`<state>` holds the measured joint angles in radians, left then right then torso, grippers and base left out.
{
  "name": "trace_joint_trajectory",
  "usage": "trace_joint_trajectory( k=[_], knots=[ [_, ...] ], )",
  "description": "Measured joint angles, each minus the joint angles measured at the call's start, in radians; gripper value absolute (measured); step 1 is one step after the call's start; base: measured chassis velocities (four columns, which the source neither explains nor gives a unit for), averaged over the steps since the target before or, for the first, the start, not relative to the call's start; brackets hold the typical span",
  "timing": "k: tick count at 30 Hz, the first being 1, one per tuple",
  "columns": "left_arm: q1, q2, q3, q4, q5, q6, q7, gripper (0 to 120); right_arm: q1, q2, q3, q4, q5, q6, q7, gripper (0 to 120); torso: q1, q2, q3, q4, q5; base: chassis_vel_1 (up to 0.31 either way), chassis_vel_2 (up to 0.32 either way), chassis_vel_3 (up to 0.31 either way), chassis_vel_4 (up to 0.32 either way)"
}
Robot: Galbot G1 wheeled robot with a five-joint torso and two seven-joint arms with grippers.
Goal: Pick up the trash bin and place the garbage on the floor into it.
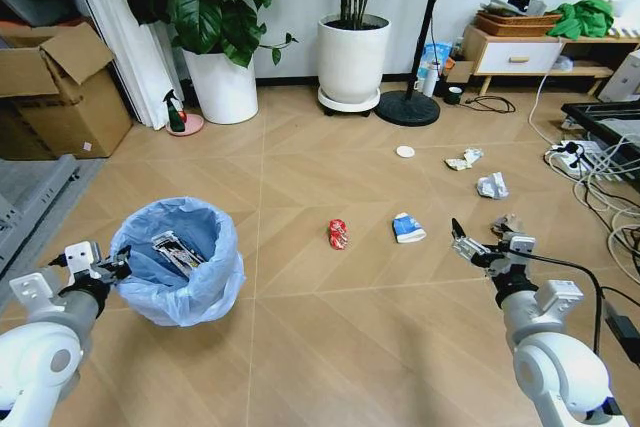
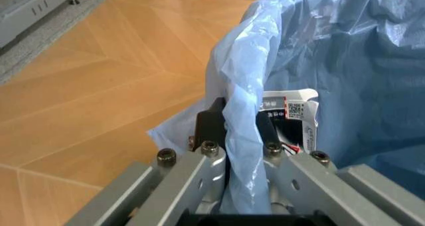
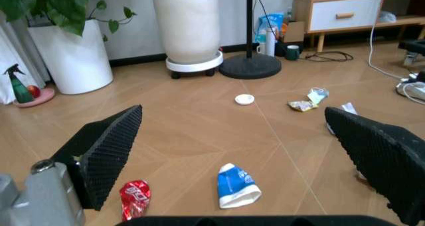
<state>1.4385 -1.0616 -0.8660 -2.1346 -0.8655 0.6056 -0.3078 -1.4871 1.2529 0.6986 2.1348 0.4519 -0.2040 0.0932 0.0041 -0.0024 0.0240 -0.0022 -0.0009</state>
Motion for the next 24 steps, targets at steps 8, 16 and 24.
trace_joint_trajectory(
  k=[8,16,24],
  knots=[
    [0.004,-0.007,0.008,-0.011,0.002,0.000,-0.004,0,-0.001,0.004,-0.006,-0.006,-0.002,0.010,-0.002,100,0.000,0.000,0.000,0.0001,0.0001,-0.108,0.099,0.116,-0.113],
    [0.004,-0.007,0.012,-0.019,0.002,-0.004,-0.006,0,-0.002,0.005,-0.006,-0.006,-0.003,0.014,-0.003,100,0.000,0.000,0.000,-0.0001,0.0002,-0.143,0.126,0.132,-0.126],
    [0.005,-0.008,0.017,-0.027,0.002,-0.005,-0.007,0,-0.006,0.012,-0.011,-0.005,-0.010,0.020,-0.009,100,0.000,0.000,0.000,-0.0001,0.0000,-0.138,0.152,0.144,-0.157]
  ],
)
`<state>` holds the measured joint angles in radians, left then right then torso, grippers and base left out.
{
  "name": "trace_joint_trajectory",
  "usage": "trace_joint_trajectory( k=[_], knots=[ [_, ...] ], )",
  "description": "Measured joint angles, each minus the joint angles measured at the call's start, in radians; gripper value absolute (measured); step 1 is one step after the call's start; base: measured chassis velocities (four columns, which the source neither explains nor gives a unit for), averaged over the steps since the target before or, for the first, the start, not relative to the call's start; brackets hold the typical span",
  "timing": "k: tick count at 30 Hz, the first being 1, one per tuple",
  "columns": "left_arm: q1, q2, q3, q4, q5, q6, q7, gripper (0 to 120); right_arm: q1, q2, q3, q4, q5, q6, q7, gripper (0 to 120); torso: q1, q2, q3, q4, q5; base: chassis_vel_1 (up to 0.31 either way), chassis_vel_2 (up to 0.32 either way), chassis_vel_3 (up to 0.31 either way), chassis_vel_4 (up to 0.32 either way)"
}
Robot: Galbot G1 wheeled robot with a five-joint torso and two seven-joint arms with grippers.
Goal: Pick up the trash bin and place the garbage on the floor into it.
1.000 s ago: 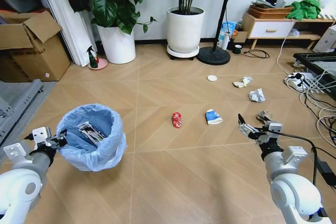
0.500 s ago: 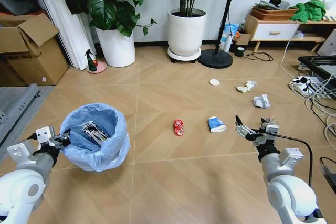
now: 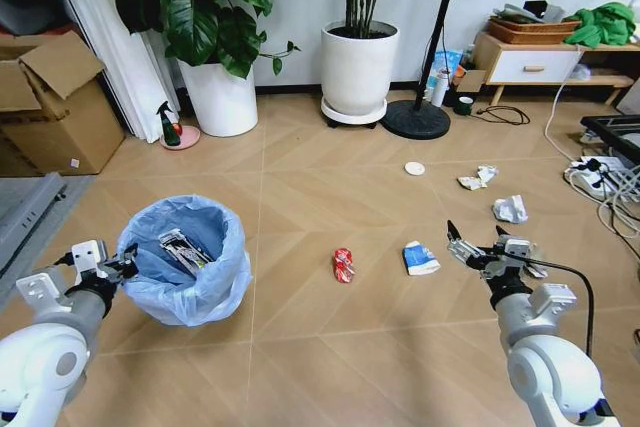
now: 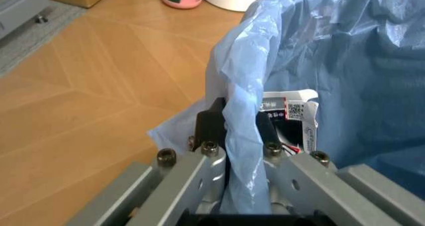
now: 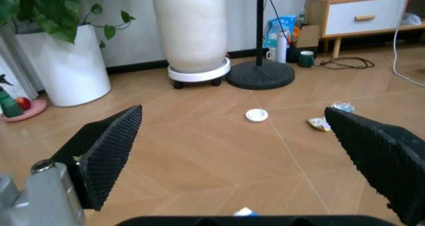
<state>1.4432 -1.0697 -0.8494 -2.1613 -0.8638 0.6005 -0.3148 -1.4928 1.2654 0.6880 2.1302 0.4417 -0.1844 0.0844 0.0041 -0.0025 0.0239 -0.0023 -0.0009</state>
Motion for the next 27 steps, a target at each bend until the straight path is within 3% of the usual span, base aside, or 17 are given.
trace_joint_trajectory(
  k=[12,20,27],
  knots=[
    [0.000,-0.003,0.003,-0.004,0.000,0.000,0.000,0,-0.013,0.014,-0.008,0.002,-0.024,-0.004,-0.012,100,0.000,0.000,0.000,0.0000,0.0001,-0.123,0.114,0.119,-0.111],
    [0.005,-0.006,0.003,-0.011,0.001,0.000,0.001,0,-0.014,0.016,-0.013,0.003,-0.029,-0.004,-0.015,100,0.000,0.000,0.000,0.0002,0.0000,-0.038,-0.120,0.041,0.112],
    [0.004,-0.007,0.005,-0.015,0.001,-0.001,0.002,0,-0.015,0.016,-0.013,0.003,-0.029,-0.002,-0.015,100,0.000,0.000,0.000,0.0000,0.0001,-0.204,-0.191,0.206,0.199]
  ],
)
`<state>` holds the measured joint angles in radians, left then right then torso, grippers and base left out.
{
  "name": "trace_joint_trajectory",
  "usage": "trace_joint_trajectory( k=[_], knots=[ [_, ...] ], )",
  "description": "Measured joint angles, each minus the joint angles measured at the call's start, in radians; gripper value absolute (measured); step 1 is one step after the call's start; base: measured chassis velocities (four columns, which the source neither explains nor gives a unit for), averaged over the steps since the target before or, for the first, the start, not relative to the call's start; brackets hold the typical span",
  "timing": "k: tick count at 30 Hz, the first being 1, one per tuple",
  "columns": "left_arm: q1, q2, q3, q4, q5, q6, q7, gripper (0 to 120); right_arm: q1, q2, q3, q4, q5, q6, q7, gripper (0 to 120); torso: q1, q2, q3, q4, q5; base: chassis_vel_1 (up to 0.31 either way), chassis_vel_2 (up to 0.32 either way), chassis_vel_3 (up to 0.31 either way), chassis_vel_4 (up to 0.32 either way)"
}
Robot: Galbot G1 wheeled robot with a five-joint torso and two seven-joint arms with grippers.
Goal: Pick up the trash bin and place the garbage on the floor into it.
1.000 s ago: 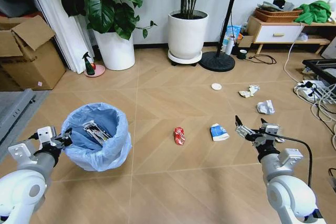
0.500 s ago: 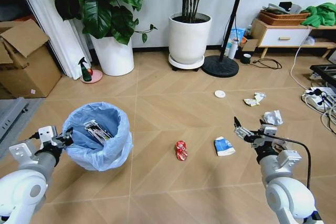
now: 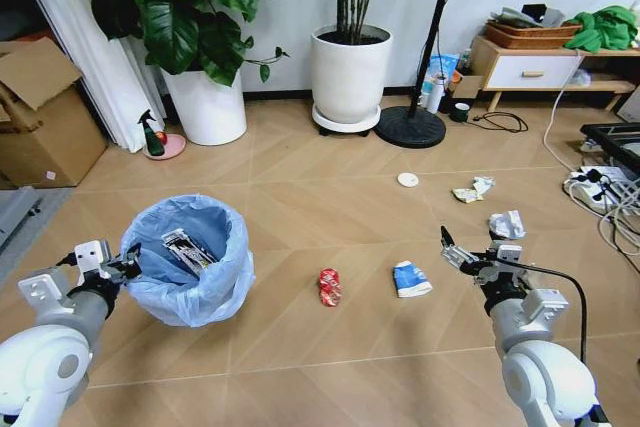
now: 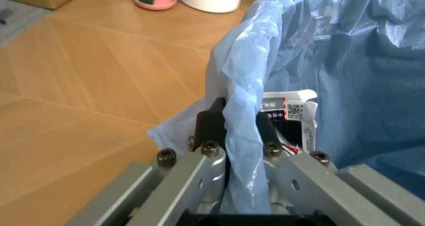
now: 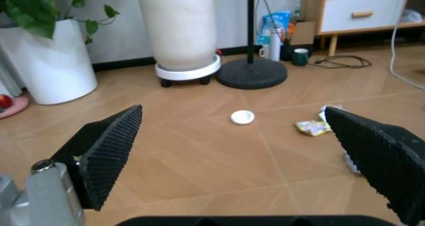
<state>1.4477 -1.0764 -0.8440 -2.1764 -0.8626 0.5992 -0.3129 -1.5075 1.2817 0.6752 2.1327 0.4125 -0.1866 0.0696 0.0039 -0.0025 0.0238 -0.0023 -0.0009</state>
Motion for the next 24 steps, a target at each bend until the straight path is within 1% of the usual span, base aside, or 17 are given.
trace_joint_trajectory(
  k=[7,8,9,10,12,13,15,16,18,20,22,23,24],
  knots=[
    [-0.001,-0.002,0.005,-0.004,0.000,-0.002,0.000,0,-0.001,0.000,-0.001,0.000,-0.002,0.003,0.000,100,0.000,0.000,0.000,0.0001,0.0000,-0.272,-0.253,0.255,0.248],
    [0.000,-0.003,0.007,-0.005,0.001,-0.002,0.000,0,-0.001,0.000,-0.003,-0.003,-0.007,0.004,0.000,100,0.000,0.000,0.000,-0.0002,0.0004,-0.215,-0.283,0.240,0.243],
    [0.001,-0.004,0.008,-0.007,0.001,-0.002,0.000,0,0.003,-0.001,-0.004,-0.009,-0.011,0.006,0.000,100,0.000,0.000,0.000,0.0000,-0.0001,-0.189,-0.251,0.240,0.191],
    [0.001,-0.005,0.010,-0.008,0.001,-0.002,0.000,0,0.008,-0.003,-0.007,-0.021,-0.016,0.006,0.000,100,0.000,0.000,0.000,-0.0003,0.0009,-0.189,-0.173,0.152,0.191],
    [0.001,-0.005,0.011,-0.010,0.001,-0.002,0.000,0,0.016,-0.007,-0.010,-0.035,-0.019,0.004,-0.001,100,0.000,0.000,0.000,-0.0004,0.0007,-0.155,-0.173,0.152,0.127],
    [0.002,-0.006,0.014,-0.013,0.001,-0.002,0.001,0,0.027,-0.014,-0.015,-0.055,-0.020,0.002,-0.002,100,0.000,0.000,0.000,-0.0004,-0.0001,-0.007,-0.077,0.080,0.063],
    [0.002,-0.006,0.016,-0.016,0.002,-0.003,0.000,0,0.047,-0.028,-0.031,-0.093,-0.019,-0.001,-0.008,100,0.000,0.000,0.000,0.0000,0.0005,0.023,-0.034,0.013,0.014],
    [0.002,-0.006,0.017,-0.018,0.003,-0.003,-0.001,0,0.061,-0.038,-0.042,-0.119,-0.018,-0.001,-0.012,100,0.000,0.000,0.000,0.0001,-0.0005,0.053,0.077,-0.057,-0.033],
    [0.003,-0.007,0.018,-0.020,0.003,-0.003,-0.003,0,0.074,-0.046,-0.055,-0.142,-0.017,-0.002,-0.015,100,0.000,0.000,0.000,0.0003,-0.0010,0.063,0.077,-0.066,-0.045],
    [0.004,-0.007,0.019,-0.025,0.003,-0.003,-0.006,0,0.100,-0.059,-0.082,-0.193,-0.015,-0.002,-0.027,100,0.000,0.000,0.000,0.0004,0.0002,0.083,0.084,-0.070,-0.055],
    [0.004,-0.007,0.019,-0.027,0.003,-0.003,-0.007,0,0.107,-0.064,-0.091,-0.208,-0.015,-0.002,-0.031,100,0.000,0.000,0.000,0.0004,0.0002,0.083,0.051,-0.064,-0.054],
    [0.005,-0.007,0.020,-0.029,0.003,-0.003,-0.008,0,0.121,-0.072,-0.107,-0.234,-0.015,-0.002,-0.037,100,0.000,0.000,0.000,0.0003,-0.0002,0.025,0.051,-0.025,-0.034],
    [0.009,-0.006,0.023,-0.036,0.003,-0.003,-0.012,0,0.175,-0.093,-0.162,-0.313,-0.012,-0.002,-0.062,100,0.000,0.000,0.000,0.0001,0.0003,0.000,0.000,0.000,0.000]
  ],
)
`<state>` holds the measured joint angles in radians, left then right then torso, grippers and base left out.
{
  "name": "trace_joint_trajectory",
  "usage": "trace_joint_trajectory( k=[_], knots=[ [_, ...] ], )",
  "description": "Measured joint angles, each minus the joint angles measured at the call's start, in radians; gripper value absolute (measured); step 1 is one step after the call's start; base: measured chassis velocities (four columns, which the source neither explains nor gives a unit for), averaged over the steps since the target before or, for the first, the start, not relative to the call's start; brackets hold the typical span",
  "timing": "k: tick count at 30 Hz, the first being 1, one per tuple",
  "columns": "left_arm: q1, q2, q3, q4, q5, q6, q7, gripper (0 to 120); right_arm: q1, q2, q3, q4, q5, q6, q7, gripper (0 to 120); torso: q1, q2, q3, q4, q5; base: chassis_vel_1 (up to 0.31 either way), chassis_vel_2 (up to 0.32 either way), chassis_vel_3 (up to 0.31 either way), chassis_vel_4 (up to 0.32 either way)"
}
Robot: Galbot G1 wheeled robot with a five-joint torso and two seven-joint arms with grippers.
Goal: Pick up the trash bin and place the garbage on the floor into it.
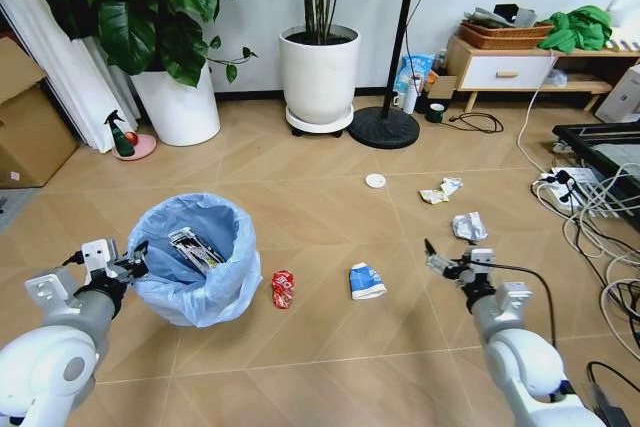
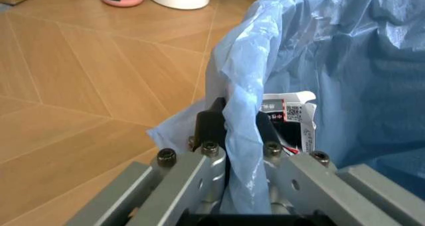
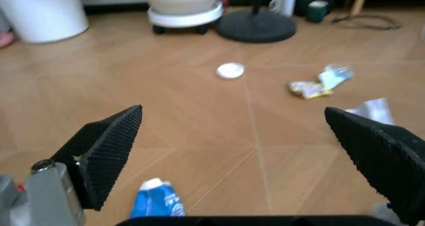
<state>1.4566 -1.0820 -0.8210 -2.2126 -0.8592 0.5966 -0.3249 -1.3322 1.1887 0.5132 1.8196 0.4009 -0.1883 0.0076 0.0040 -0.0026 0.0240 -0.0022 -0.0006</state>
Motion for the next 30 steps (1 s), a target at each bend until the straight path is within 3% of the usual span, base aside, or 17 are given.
trace_joint_trajectory(
  k=[8,14,30],
  knots=[
    [0.000,0.006,0.004,-0.006,0.000,0.000,-0.012,0,0.204,-0.014,-0.140,-0.265,0.016,-0.003,-0.104,100,0.000,0.000,0.000,0.0002,-0.0004,0.000,0.000,0.000,0.000],
    [-0.013,0.029,-0.041,0.041,-0.015,0.001,-0.011,0,0.319,-0.025,-0.206,-0.430,0.038,-0.026,-0.207,100,0.000,0.000,0.000,0.0001,-0.0006,0.000,0.000,0.000,0.000],
    [-0.023,0.034,-0.057,0.077,-0.025,0.003,-0.010,0,0.471,0.066,-0.328,-0.728,0.047,-0.084,-0.215,100,0.000,0.000,0.000,-0.0001,-0.0006,0.000,0.000,0.000,0.000]
  ],
)
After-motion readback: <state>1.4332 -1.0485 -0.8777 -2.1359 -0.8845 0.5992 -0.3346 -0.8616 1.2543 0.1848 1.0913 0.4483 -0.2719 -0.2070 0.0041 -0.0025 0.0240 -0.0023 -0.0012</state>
